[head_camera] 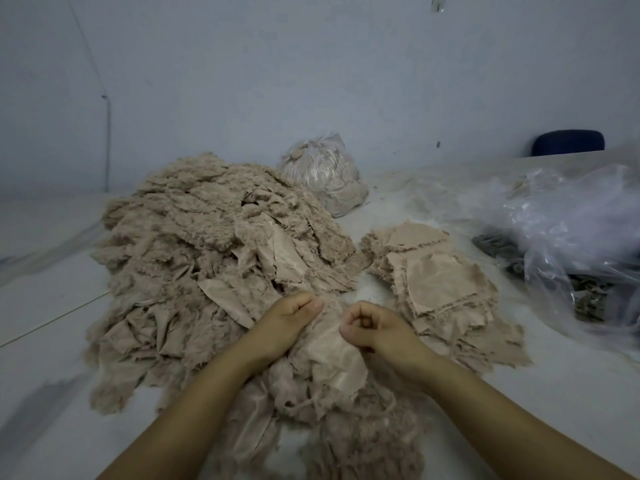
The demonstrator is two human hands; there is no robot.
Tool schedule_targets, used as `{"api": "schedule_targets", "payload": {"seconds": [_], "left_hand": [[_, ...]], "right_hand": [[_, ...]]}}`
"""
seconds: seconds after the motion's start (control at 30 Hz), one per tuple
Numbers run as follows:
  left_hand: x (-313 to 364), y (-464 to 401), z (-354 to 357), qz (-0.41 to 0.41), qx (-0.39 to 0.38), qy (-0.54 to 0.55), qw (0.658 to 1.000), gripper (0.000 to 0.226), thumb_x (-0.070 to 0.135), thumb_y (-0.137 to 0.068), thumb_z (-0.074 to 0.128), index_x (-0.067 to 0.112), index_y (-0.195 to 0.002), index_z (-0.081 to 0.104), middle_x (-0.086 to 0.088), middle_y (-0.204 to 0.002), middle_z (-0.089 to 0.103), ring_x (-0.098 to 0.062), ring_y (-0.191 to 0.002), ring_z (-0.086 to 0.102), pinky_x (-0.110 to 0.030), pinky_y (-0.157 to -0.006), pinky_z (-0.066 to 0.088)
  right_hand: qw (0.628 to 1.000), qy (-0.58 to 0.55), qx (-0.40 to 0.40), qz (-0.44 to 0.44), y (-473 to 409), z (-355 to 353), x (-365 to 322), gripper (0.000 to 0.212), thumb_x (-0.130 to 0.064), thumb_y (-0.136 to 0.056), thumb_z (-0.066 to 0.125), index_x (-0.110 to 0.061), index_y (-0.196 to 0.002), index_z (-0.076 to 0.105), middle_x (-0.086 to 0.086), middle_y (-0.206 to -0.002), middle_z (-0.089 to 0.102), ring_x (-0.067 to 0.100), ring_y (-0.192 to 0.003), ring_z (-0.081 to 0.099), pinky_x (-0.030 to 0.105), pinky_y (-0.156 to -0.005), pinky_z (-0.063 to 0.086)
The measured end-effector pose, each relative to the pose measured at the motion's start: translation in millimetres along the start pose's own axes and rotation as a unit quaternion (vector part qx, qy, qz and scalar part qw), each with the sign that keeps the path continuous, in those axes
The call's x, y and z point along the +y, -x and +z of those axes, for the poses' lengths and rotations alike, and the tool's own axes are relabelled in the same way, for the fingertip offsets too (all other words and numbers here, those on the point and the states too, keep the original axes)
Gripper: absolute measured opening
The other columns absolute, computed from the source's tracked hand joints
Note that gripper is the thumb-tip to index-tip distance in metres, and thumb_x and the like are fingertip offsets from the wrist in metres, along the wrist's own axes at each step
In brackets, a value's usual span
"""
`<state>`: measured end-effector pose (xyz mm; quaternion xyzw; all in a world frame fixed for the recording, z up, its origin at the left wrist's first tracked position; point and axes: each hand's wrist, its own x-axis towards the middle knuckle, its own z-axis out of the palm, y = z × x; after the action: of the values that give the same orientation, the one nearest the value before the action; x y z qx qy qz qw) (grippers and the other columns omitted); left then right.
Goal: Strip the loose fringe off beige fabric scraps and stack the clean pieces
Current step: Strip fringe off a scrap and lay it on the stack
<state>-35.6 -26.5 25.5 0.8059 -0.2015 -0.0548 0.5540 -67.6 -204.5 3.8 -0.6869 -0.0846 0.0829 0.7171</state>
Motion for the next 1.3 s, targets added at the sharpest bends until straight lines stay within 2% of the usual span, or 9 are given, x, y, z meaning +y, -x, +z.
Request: {"api": "schedule_targets", "payload": {"seconds": [0.2, 0.33, 0.57, 0.67, 0.77, 0.87, 0.97, 1.1, 1.3], "left_hand": [[4.8, 0.6, 23.1, -0.015, 0.013, 0.043, 0.999, 0.04, 0.053, -0.085, 0.051, 0.015, -0.095, 0.056, 0.008, -0.087, 0.059, -0.006, -0.082, 0.057, -0.021, -0.074, 0.045], [-1.9, -3.4, 24.6, -0.032, 0.11, 0.075, 0.99, 0.013, 0.024, -0.092, 0.06, 0.015, -0.085, 0.067, 0.003, -0.081, 0.068, -0.015, -0.078, 0.063, -0.023, -0.066, 0.05], [-24.6, -10.5, 0.2, -0.133, 0.245, 0.209, 0.937, 0.028, 0.028, -0.098, 0.048, 0.013, -0.077, 0.059, -0.003, -0.076, 0.063, -0.02, -0.07, 0.057, -0.035, -0.07, 0.045], [-27.4, -12.8, 2.4, -0.105, 0.179, -0.01, 0.978, 0.022, 0.018, -0.097, 0.046, 0.017, -0.078, 0.056, 0.003, -0.072, 0.054, -0.012, -0.061, 0.047, -0.025, -0.056, 0.036], [-22.0, -11.8, 8.4, -0.054, 0.164, -0.212, 0.962, 0.026, 0.0, -0.094, 0.042, 0.012, -0.1, 0.065, 0.005, -0.097, 0.054, -0.007, -0.087, 0.055, -0.02, -0.073, 0.042], [-9.1, -3.9, 15.2, 0.037, 0.135, -0.088, 0.986, 0.023, 0.007, -0.096, 0.049, 0.019, -0.086, 0.066, 0.01, -0.093, 0.059, 0.006, -0.084, 0.056, -0.006, -0.077, 0.041], [-2.5, 4.1, 19.0, 0.021, -0.003, 0.006, 1.0, 0.02, 0.028, -0.09, 0.06, 0.011, -0.087, 0.07, -0.001, -0.084, 0.067, -0.007, -0.078, 0.059, -0.023, -0.074, 0.046], [-1.1, 6.9, 17.1, -0.02, 0.012, 0.056, 0.998, 0.031, 0.016, -0.097, 0.049, 0.017, -0.067, 0.055, 0.016, -0.05, 0.054, 0.006, -0.048, 0.046, -0.014, -0.052, 0.037], [4.9, 3.2, 21.0, 0.005, 0.006, 0.09, 0.996, 0.027, 0.018, -0.098, 0.048, 0.009, -0.075, 0.059, 0.009, -0.059, 0.06, -0.003, -0.053, 0.053, -0.015, -0.051, 0.042]], "right_hand": [[0.996, 0.042, 0.083, -0.015, -4.1, 19.4, 0.8, 0.018, -0.025, -0.087, 0.068, -0.012, -0.091, 0.058, 0.0, -0.076, 0.062, 0.012, -0.069, 0.058, 0.024, -0.065, 0.046], [0.992, 0.06, 0.095, -0.051, -2.2, 20.1, 3.9, 0.025, -0.017, -0.087, 0.068, -0.016, -0.071, 0.05, -0.016, -0.044, 0.045, -0.002, -0.041, 0.039, 0.011, -0.042, 0.031], [0.995, 0.001, 0.102, -0.018, 5.6, 5.3, 8.7, 0.024, -0.02, -0.089, 0.066, -0.014, -0.07, 0.052, -0.002, -0.058, 0.052, 0.008, -0.05, 0.048, 0.019, -0.046, 0.039], [0.996, -0.039, 0.08, -0.021, 6.7, 7.0, 5.8, 0.008, -0.02, -0.091, 0.062, -0.012, -0.091, 0.065, 0.003, -0.078, 0.07, 0.013, -0.068, 0.067, 0.021, -0.056, 0.049], [0.993, -0.003, 0.105, -0.057, 2.7, 10.8, 5.4, 0.016, -0.018, -0.092, 0.06, -0.016, -0.105, 0.069, -0.003, -0.096, 0.072, 0.009, -0.089, 0.067, 0.016, -0.071, 0.05], [0.989, -0.015, 0.126, -0.077, 1.3, 14.1, 3.1, 0.013, -0.013, -0.091, 0.061, -0.014, -0.098, 0.073, -0.006, -0.089, 0.074, 0.005, -0.084, 0.067, 0.015, -0.071, 0.05], [0.976, 0.001, 0.192, -0.102, -1.5, 10.3, 3.2, 0.012, -0.011, -0.091, 0.061, -0.015, -0.094, 0.072, 0.0, -0.096, 0.069, 0.011, -0.09, 0.063, 0.024, -0.082, 0.05], [0.958, -0.032, 0.271, -0.093, -3.5, 6.3, 3.1, 0.019, -0.015, -0.097, 0.053, -0.015, -0.082, 0.064, -0.003, -0.073, 0.062, 0.006, -0.065, 0.055, 0.018, -0.06, 0.045], [0.986, -0.063, 0.153, -0.021, -1.2, 13.5, 2.6, 0.033, -0.033, -0.081, 0.072, -0.001, -0.085, 0.065, 0.013, -0.08, 0.072, 0.023, -0.071, 0.068, 0.029, -0.062, 0.053]]}}
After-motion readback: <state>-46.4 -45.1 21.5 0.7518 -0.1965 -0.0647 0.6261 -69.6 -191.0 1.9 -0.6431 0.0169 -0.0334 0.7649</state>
